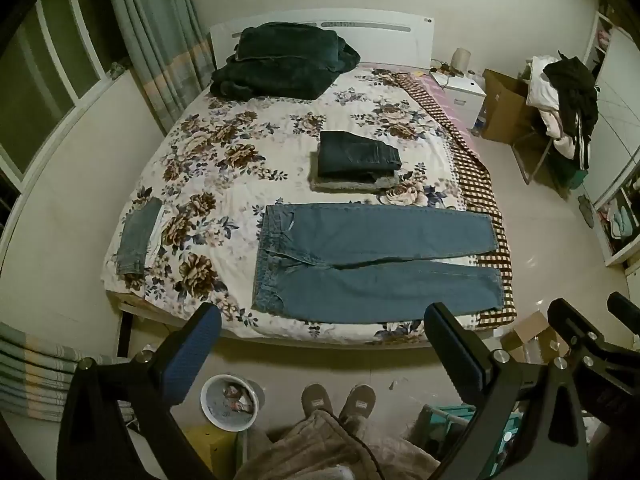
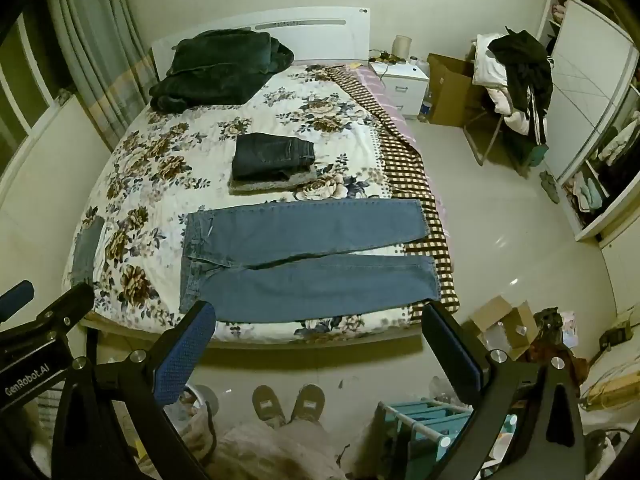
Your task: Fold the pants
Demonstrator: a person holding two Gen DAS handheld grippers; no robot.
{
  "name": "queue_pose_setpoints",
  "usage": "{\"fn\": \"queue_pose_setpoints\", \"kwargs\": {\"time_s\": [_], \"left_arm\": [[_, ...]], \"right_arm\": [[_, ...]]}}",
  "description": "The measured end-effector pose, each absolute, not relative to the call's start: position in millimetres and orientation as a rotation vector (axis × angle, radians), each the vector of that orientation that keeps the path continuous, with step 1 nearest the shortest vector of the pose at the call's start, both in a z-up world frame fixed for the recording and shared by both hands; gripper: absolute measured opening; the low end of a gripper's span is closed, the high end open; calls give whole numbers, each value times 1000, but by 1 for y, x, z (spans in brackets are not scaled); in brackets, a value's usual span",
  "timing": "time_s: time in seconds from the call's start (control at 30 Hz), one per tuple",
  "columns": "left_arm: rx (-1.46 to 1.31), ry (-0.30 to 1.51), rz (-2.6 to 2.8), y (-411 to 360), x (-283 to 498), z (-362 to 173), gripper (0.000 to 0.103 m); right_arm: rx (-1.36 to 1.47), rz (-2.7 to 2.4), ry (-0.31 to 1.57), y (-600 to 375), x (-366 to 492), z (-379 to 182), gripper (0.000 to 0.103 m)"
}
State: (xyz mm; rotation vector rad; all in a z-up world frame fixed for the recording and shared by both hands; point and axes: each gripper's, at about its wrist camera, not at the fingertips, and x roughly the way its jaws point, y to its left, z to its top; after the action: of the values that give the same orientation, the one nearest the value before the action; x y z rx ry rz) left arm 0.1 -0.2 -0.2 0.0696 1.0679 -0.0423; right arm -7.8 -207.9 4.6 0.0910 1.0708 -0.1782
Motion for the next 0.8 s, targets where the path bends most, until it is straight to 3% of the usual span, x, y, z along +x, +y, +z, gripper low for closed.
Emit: {"fn": "queue_pose_setpoints", "kwargs": {"time_s": [0.8], "left_arm": [[68,1051,-38,0,0,0,103]], "right_arm": [[82,-174,1083,-201,-12,-4,103]]}}
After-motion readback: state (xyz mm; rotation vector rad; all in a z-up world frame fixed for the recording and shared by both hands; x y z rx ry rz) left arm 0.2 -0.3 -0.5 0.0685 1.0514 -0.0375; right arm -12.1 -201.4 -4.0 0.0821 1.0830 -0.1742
